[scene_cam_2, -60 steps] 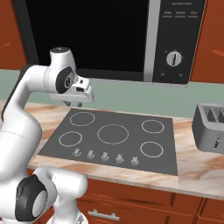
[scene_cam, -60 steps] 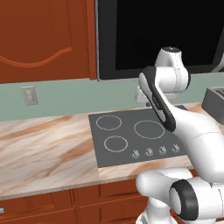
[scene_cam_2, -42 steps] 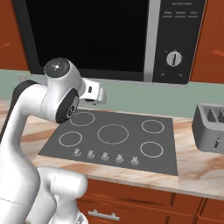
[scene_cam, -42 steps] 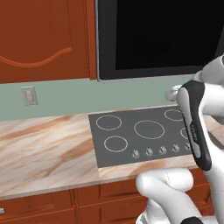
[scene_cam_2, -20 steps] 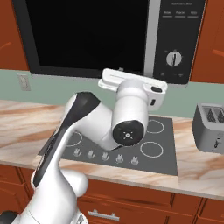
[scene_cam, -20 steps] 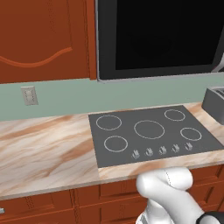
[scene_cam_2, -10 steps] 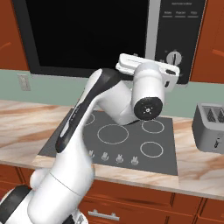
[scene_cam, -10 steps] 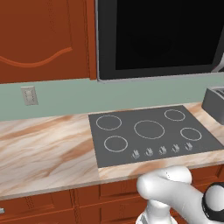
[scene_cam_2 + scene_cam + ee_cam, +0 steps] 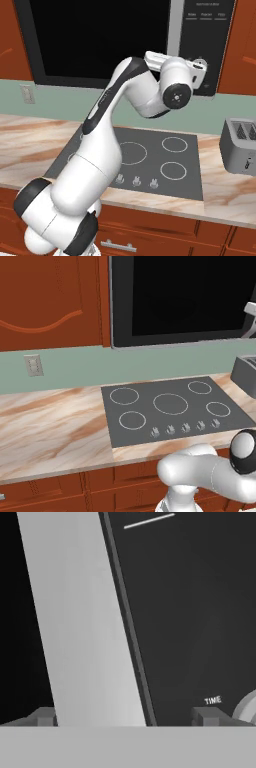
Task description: The microwave is finished heating the fish and bell pepper. Take the bowl containing the food and place it on the dining counter.
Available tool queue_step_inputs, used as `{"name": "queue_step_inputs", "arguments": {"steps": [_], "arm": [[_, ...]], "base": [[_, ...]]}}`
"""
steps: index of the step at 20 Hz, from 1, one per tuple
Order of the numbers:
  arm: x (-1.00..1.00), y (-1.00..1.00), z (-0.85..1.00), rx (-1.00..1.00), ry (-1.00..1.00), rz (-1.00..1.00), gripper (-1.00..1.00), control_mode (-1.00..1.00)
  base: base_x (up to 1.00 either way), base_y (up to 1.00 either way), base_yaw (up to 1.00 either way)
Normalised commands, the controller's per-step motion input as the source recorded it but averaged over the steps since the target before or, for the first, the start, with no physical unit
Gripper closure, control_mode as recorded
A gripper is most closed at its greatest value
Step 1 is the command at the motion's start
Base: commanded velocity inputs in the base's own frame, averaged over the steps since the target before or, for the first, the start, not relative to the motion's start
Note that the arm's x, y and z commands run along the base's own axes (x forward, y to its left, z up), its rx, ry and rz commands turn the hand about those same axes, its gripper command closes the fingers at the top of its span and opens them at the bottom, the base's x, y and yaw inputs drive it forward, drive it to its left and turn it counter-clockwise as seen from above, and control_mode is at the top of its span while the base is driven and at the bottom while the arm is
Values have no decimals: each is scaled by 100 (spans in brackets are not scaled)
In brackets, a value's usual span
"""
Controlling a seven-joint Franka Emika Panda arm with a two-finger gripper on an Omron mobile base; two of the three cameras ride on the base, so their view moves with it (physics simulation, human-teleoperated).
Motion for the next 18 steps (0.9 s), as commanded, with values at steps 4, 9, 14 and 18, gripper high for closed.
{"name": "queue_step_inputs", "arguments": {"steps": [4,9,14,18], "arm": [[63,-25,0,0,7,7,-100,-100],[44,-49,1,3,9,10,-100,-100],[41,-13,0,0,8,4,-100,-100],[46,0,0,0,0,0,100,-100]], "base": [[0,0,0],[0,0,0],[0,0,0],[0,0,0]]}}
